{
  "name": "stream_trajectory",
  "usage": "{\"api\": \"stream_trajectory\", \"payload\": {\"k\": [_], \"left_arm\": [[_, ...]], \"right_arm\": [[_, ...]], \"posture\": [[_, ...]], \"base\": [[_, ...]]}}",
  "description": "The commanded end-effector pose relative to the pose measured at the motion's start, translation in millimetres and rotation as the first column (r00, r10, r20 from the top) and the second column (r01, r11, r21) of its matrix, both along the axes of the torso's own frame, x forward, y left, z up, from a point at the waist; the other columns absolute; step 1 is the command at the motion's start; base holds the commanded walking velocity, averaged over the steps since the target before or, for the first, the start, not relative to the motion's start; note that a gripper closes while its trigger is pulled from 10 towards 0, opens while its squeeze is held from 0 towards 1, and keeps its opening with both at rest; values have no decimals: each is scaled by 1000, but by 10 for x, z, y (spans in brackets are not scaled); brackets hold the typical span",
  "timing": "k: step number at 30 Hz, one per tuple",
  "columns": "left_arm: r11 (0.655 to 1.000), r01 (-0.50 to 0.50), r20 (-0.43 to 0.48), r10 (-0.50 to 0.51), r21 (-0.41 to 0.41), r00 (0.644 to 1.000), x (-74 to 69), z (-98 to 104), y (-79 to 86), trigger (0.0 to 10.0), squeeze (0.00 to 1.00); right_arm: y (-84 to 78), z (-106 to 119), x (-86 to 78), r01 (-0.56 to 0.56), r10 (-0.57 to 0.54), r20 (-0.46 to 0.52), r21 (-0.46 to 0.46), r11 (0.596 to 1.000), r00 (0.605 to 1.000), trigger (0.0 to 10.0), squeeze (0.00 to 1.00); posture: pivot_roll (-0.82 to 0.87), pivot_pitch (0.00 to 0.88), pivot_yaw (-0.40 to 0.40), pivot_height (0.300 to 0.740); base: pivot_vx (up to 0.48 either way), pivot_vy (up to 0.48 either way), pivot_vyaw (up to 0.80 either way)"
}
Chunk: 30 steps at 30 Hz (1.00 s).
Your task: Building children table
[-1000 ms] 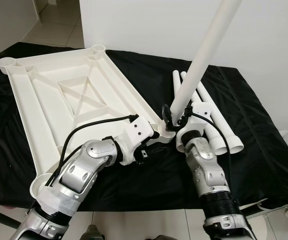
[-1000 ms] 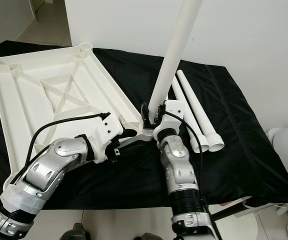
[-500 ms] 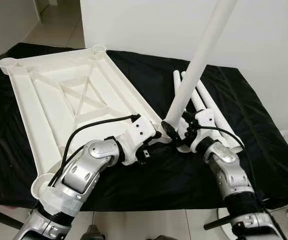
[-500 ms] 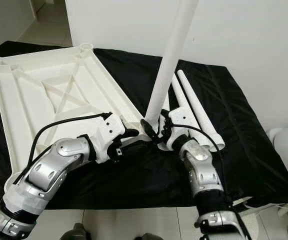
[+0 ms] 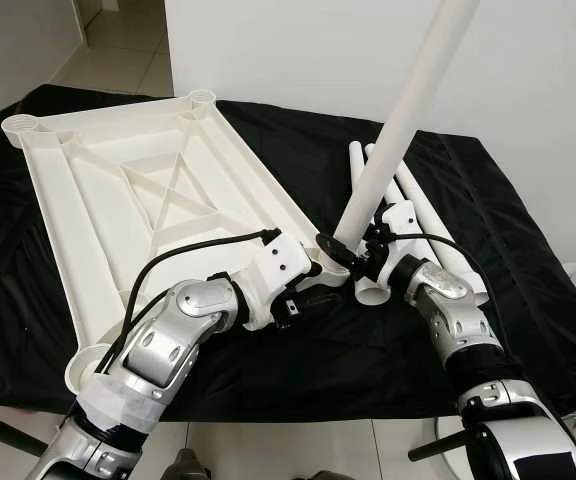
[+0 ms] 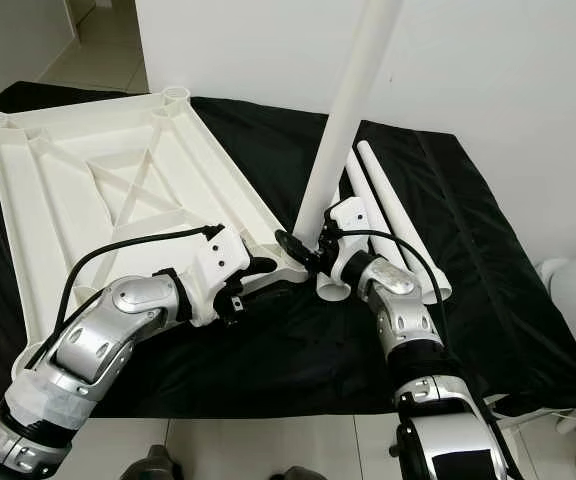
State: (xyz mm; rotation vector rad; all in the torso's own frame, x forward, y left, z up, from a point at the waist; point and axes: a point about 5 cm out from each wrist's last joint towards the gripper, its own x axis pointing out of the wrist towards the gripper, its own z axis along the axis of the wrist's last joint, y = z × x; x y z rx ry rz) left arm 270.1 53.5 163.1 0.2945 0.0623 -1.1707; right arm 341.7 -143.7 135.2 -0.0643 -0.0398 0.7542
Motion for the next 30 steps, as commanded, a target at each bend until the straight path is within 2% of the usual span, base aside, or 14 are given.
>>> {"api": "stream_trajectory", "payload": {"k": [1,6,7,8,11,18,23,25,27,29,30], "left_arm": [[1000,-1,-2,1,5,1000,-24,-12,-27,10000,0],[1000,-2,-4,2,2,1000,-32,-15,-31,10000,0],[1000,-3,-4,3,1,1000,-33,-16,-32,10000,0],[1000,-3,-4,3,1,1000,-33,-16,-32,10000,0],[1000,-1,-5,1,-1,1000,-37,-17,-34,10000,0],[1000,1,-7,-1,-2,1000,-41,-19,-38,10000,0],[1000,3,-12,-3,-6,1000,-51,-24,-42,10000,0],[1000,2,-13,-2,-7,1000,-53,-27,-45,10000,0],[1000,2,-13,-2,-7,1000,-53,-27,-45,10000,0],[1000,5,-14,-5,-8,1000,-61,-31,-49,10000,0],[1000,5,-14,-5,-8,1000,-61,-31,-49,10000,0]], "right_arm": [[-2,-102,-21,-27,26,-45,-10,1000,999,0,0],[-17,-138,-30,-11,11,-54,-2,1000,998,0,0],[-21,-147,-26,3,-2,-59,10,1000,998,3529,0],[-17,-151,-26,9,-7,-67,25,1000,998,10000,0],[3,-158,-17,57,-49,-96,76,996,994,10000,0],[34,-155,-3,151,-145,-90,66,986,985,10000,0],[228,-126,-30,261,-256,-73,68,963,964,10000,0],[278,-111,-20,361,-354,-85,85,929,931,10000,0],[278,-111,-20,361,-354,-85,85,929,931,10000,0],[363,-103,-27,468,-460,-95,97,878,883,10000,0],[363,-103,-27,468,-460,-95,97,878,883,10000,0]], "posture": [[112,1,-106,740],[110,2,-107,740],[110,2,-107,740],[107,4,-107,740],[104,5,-107,740],[100,10,-108,740],[95,13,-109,740],[95,12,-113,740],[95,12,-113,740],[101,6,-119,740],[101,6,-119,740]], "base": [[0,0,0],[0,0,0],[0,0,0],[0,0,0],[0,0,0],[0,0,0],[0,0,0],[0,0,0],[0,0,0],[0,0,0],[0,0,0]]}}
